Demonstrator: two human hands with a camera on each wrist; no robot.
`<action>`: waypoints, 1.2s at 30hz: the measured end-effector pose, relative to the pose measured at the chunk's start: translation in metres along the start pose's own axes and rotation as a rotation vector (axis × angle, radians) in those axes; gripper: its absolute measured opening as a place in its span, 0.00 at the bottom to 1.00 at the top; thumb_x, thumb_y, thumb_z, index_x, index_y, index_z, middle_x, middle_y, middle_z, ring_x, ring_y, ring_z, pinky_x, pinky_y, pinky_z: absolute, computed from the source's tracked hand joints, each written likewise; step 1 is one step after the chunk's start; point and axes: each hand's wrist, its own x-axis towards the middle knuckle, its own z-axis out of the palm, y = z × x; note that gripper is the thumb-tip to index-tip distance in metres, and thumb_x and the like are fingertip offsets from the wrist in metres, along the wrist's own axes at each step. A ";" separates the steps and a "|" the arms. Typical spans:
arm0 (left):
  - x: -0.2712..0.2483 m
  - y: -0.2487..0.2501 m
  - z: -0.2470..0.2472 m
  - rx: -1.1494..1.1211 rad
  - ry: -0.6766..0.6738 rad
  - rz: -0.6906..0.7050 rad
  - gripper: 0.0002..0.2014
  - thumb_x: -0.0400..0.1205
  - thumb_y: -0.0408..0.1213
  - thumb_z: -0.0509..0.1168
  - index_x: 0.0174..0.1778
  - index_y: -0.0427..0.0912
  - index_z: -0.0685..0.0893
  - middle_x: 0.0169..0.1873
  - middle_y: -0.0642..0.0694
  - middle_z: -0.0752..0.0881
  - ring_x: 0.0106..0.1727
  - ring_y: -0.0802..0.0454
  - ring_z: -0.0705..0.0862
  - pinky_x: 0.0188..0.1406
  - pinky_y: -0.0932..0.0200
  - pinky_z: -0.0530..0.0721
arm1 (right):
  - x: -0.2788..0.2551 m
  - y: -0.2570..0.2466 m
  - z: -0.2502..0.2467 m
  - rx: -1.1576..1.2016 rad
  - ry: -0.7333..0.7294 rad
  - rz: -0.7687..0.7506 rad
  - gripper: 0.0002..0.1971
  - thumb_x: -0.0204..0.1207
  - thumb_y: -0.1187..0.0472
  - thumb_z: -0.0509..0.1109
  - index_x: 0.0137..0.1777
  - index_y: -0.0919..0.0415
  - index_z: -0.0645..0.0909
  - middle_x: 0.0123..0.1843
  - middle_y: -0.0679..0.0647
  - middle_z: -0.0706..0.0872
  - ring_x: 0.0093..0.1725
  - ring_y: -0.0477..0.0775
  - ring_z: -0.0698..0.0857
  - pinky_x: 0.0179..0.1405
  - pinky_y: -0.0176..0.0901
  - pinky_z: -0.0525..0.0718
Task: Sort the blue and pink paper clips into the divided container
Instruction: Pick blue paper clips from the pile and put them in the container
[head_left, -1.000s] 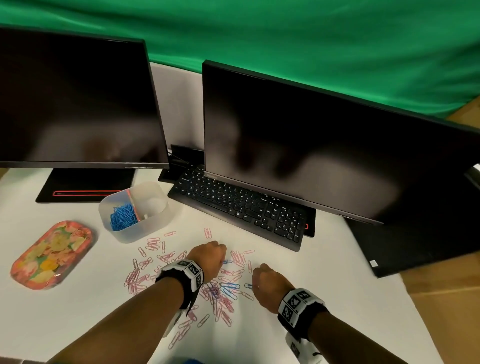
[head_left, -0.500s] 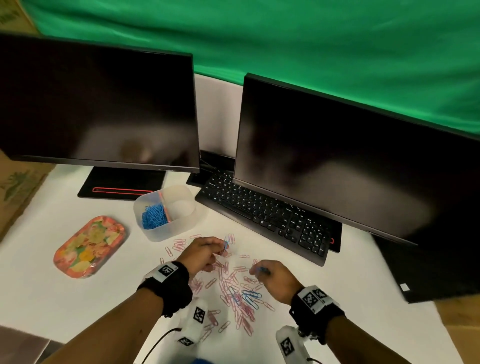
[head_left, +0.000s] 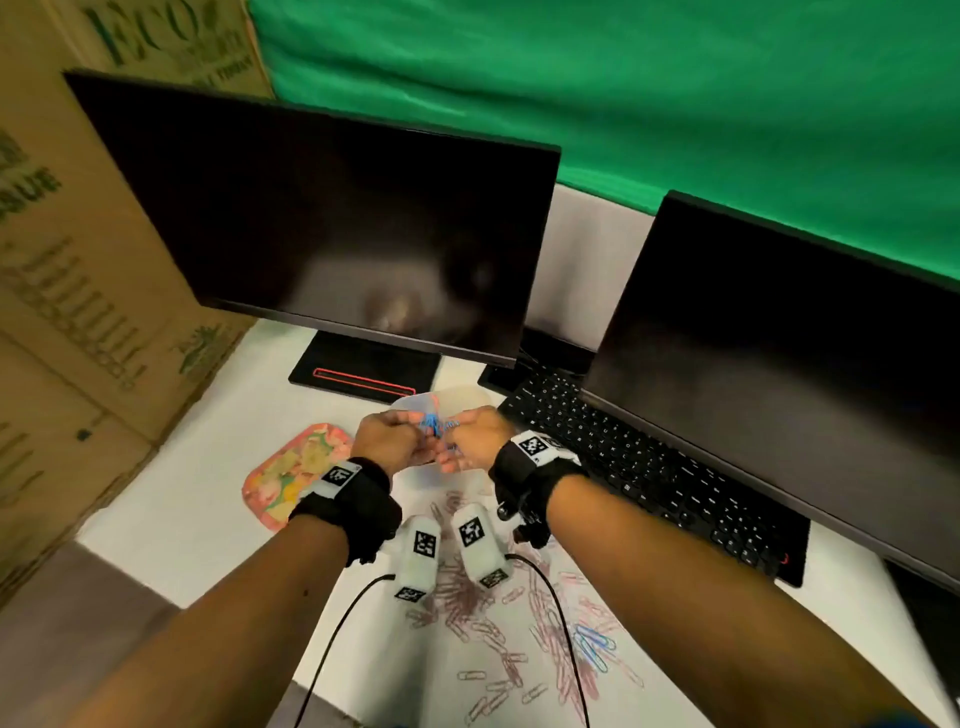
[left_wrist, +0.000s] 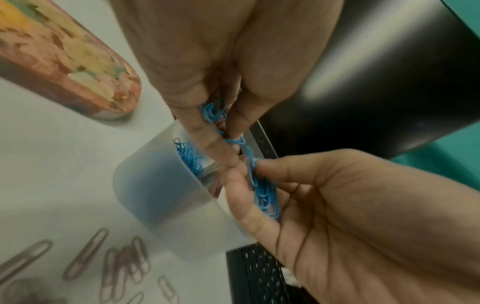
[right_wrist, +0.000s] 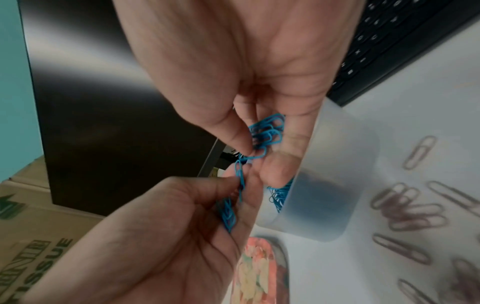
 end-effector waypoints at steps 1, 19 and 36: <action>0.004 0.003 -0.003 -0.020 -0.011 -0.032 0.10 0.82 0.18 0.57 0.54 0.32 0.79 0.35 0.32 0.87 0.39 0.39 0.90 0.39 0.53 0.91 | 0.008 -0.002 0.004 -0.012 0.011 -0.008 0.09 0.78 0.72 0.64 0.39 0.61 0.78 0.36 0.57 0.83 0.35 0.54 0.84 0.43 0.48 0.87; -0.002 -0.006 0.006 0.434 0.077 0.281 0.06 0.79 0.32 0.67 0.49 0.44 0.86 0.45 0.45 0.86 0.48 0.43 0.86 0.55 0.54 0.84 | -0.039 0.058 -0.073 -0.078 0.149 -0.045 0.10 0.77 0.73 0.62 0.47 0.62 0.84 0.37 0.57 0.85 0.28 0.49 0.83 0.29 0.39 0.80; -0.078 -0.134 0.107 1.509 -0.810 0.721 0.12 0.80 0.37 0.65 0.58 0.50 0.85 0.58 0.49 0.82 0.59 0.47 0.81 0.55 0.56 0.77 | -0.143 0.235 -0.093 -0.928 0.272 -0.063 0.20 0.76 0.48 0.66 0.67 0.53 0.79 0.64 0.50 0.80 0.63 0.54 0.81 0.61 0.45 0.80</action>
